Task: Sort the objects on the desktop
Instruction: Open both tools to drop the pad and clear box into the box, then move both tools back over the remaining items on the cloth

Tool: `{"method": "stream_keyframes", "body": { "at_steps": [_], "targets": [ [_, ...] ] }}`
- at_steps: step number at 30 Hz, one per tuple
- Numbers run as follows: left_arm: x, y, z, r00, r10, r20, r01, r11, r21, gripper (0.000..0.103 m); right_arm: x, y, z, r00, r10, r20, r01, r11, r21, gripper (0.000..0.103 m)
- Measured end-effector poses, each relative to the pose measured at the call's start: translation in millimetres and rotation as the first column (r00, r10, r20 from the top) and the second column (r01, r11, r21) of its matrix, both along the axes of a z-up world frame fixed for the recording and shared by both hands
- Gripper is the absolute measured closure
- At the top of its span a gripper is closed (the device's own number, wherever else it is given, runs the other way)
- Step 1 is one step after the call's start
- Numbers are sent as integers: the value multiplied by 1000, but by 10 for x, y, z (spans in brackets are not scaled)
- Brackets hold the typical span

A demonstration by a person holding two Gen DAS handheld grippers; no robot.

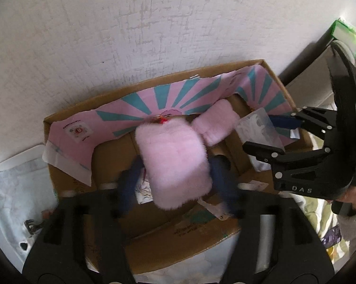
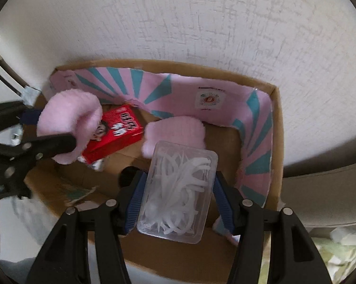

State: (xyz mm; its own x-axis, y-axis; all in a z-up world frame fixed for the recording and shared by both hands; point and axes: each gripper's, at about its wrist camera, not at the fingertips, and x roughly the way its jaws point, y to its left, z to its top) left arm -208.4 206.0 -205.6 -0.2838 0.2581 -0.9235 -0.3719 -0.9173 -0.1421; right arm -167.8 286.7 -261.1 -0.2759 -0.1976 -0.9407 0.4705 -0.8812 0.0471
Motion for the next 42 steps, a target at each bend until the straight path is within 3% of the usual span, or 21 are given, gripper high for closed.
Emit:
{"method": "stream_keyframes", "body": {
  "at_steps": [1,2,5,7,13,18,29,35,39,42],
  "targets": [
    [11,0,13,1000,3,-18,-3,1000,-13,1,10,-6,-8,1000,2,-1,-2,1000,7,34],
    [31,-13,51,999,2,-41,-2,1000,-6,0,21,-11,-3,1000,8,0,-8,1000,4,19],
    [39,-69,141,999,-3,-46,4,999,33,0,53,-5,39,999,26,34,-24,999,-48,3],
    [49,-113,223,998,5,-70,-2,999,44,0,95,25,123,1000,15,16,-14,998,-67,1],
    [50,-417,573,991,61,-115,-52,996,77,0,221,166,440,999,-46,-28,43,992,-116,1],
    [119,-652,847,985,68,-159,-60,997,54,0,136,80,601,995,-72,-62,65,991,-115,1],
    [397,-968,1165,973,49,-227,-39,998,51,0,335,-96,892,988,-113,-104,98,985,-141,1],
    [561,-1344,1300,969,40,-245,-24,997,70,0,523,-394,1006,995,-55,-79,42,985,-167,1],
    [719,-1651,1331,962,55,-267,-47,998,35,0,711,-725,1045,996,6,-88,-16,994,-109,1],
    [828,-1886,1366,956,85,-279,-78,996,37,0,840,-924,1078,996,24,-83,-34,992,-119,1]
  ]
}}
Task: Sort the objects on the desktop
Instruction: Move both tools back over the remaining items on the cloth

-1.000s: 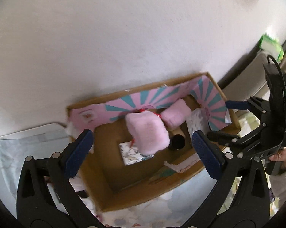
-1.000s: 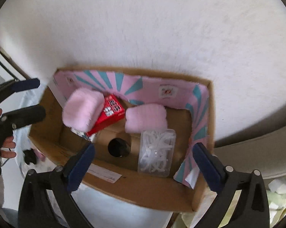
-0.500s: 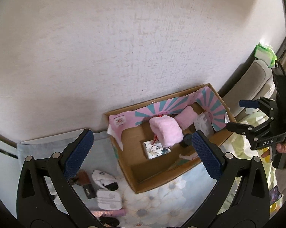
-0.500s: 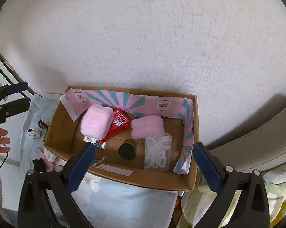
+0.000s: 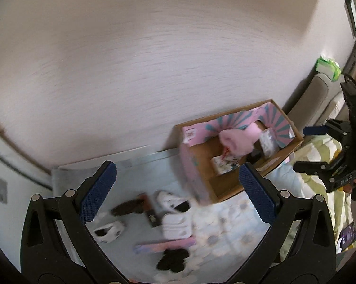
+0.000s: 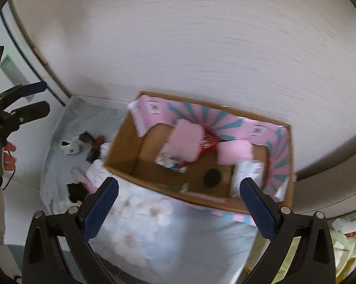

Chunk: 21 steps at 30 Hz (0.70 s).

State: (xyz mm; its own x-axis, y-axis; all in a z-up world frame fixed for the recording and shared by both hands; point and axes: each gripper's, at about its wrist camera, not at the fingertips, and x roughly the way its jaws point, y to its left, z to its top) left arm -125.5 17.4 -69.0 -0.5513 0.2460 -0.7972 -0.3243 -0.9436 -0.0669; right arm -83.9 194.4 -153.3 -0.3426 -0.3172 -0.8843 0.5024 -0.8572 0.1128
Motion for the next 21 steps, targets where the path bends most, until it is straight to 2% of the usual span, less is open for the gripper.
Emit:
{"method": "stream_keyframes", "body": {
  "at_steps": [7,11,14,21],
  "targets": [
    [168,-594,-47,995,79,65,-78,997,-18,0,264,-435,-44,999,47,12,-47,999,-27,1],
    [274,-914,-123,989,139,60,-136,990,-43,0,419,-677,-119,997,81,2,-81,997,6,1],
    [344,-1135,-208,985,159,64,-155,986,-60,0,541,-856,-201,993,114,18,-114,993,-17,1],
    [435,-1440,-674,981,153,119,-143,985,-95,0,751,-1226,-450,993,106,52,-104,994,-40,1]
  ]
}}
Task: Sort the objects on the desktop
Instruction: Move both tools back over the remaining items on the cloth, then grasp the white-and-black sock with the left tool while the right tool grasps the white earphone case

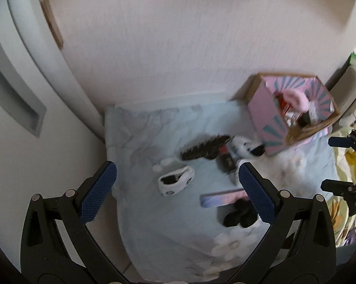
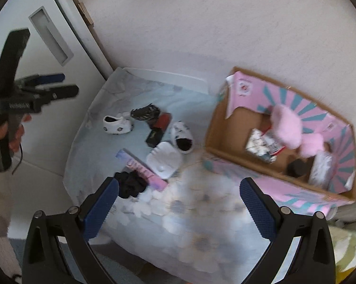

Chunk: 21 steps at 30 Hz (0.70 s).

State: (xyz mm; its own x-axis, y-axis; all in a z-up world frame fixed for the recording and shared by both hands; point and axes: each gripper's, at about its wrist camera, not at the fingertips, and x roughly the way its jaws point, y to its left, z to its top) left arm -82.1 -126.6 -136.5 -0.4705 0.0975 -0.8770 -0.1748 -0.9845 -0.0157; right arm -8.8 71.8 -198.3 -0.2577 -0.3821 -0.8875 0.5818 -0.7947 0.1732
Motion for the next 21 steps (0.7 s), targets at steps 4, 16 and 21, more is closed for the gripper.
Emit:
{"method": "stream_keyframes", "body": {
  "at_steps": [4,16,21],
  "targets": [
    [3,-75,-289,1000,-4,17,3,999,44,0,116,-194,-220,996,-94,0,94,996,0,1],
    [-223,-38,-1052,995,-72,63,68,995,67,8,9,-712,-921,958,-286,0,284,954,92,1],
    [-314,-50,-1241,992,-89,85,84,995,56,16,-97,-880,-1092,948,-318,-29,319,938,132,1]
  ]
}}
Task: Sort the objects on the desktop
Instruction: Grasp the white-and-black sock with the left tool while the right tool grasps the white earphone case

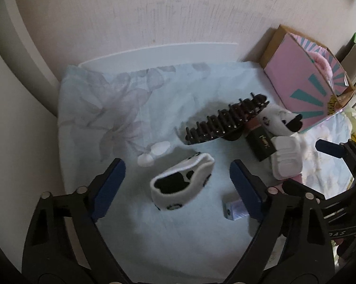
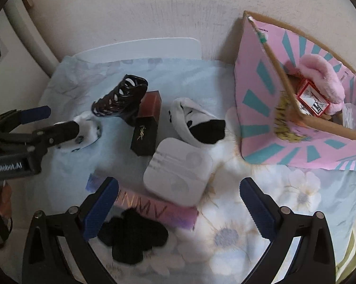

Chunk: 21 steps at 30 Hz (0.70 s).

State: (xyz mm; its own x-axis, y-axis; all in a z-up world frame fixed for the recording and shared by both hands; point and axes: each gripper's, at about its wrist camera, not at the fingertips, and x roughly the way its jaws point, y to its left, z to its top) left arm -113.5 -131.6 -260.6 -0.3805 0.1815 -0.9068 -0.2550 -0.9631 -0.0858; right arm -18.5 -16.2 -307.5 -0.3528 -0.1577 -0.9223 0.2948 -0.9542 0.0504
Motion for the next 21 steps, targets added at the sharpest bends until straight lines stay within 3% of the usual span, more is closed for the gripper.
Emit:
{"method": "stream_keyframes", "body": {
  "at_steps": [6,14,18,21],
  "targets": [
    [-48,-28,-144,1000,4,21,-4,1000,29,37,-76,-71,-103,1000,-21,-18,21,999,31,7],
    [-53,30,-235,999,-6,44,3,997,79,59,-105,29,-177,999,-52,4,52,999,0,36],
    [-59,13,-217,999,5,53,-10,995,102,66,-87,56,-165,999,-48,5,48,999,-5,37],
    [-44,30,-175,999,0,41,-4,997,79,70,-48,96,-131,999,-54,-1,53,998,-20,37]
  ]
}}
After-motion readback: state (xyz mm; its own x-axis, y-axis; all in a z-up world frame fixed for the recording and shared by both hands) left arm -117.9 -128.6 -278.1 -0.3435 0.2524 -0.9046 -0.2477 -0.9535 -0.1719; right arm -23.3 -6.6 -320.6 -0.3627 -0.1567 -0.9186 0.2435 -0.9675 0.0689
